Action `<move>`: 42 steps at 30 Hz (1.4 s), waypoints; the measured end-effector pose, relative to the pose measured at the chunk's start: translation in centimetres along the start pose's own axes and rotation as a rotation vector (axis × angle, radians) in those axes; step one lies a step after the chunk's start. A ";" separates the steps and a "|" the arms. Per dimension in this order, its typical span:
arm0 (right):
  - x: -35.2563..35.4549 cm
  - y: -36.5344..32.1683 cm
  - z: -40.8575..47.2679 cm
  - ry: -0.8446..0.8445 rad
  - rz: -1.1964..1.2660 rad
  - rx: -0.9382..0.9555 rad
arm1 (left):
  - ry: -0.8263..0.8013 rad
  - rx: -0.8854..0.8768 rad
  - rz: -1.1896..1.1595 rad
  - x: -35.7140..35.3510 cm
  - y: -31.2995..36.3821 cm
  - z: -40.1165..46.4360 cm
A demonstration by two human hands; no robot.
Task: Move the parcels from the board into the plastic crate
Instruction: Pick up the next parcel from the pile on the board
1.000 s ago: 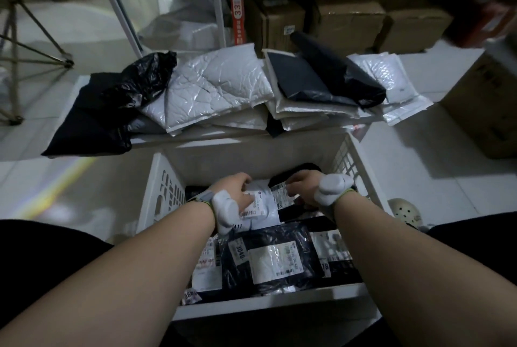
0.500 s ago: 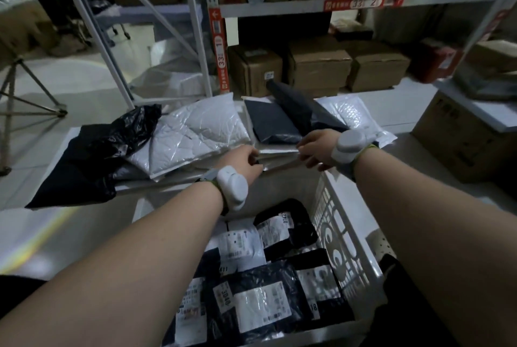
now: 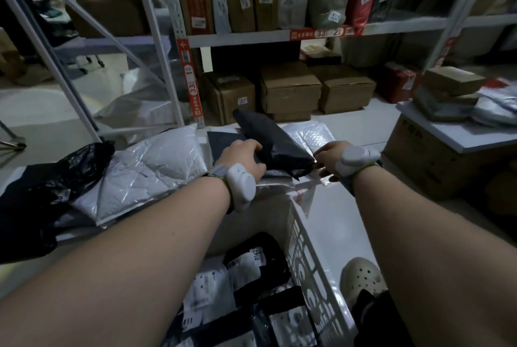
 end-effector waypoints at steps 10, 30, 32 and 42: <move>0.5 -0.1 1.9 0.073 -0.177 -0.045 | -0.038 0.292 -0.422 -2.4 0.8 4.0; -3.2 -0.7 4.1 -0.004 -0.083 0.012 | -0.254 0.522 -0.725 -4.8 -0.1 7.1; -3.5 -1.0 4.1 -0.005 -0.008 0.038 | -0.248 0.520 -0.715 -4.7 -0.3 7.3; -3.7 -1.0 3.9 0.013 0.313 0.071 | -0.064 0.507 -0.804 -2.3 1.1 8.0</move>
Point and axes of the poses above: each hand's wrist, its own z-axis towards the middle knuckle, its own x-axis out of the back of the hand, y = z × x, the point moved 6 cm from there along z, towards the middle knuckle, and after that the axes turned 3 degrees about x, right-handed, at the moved point
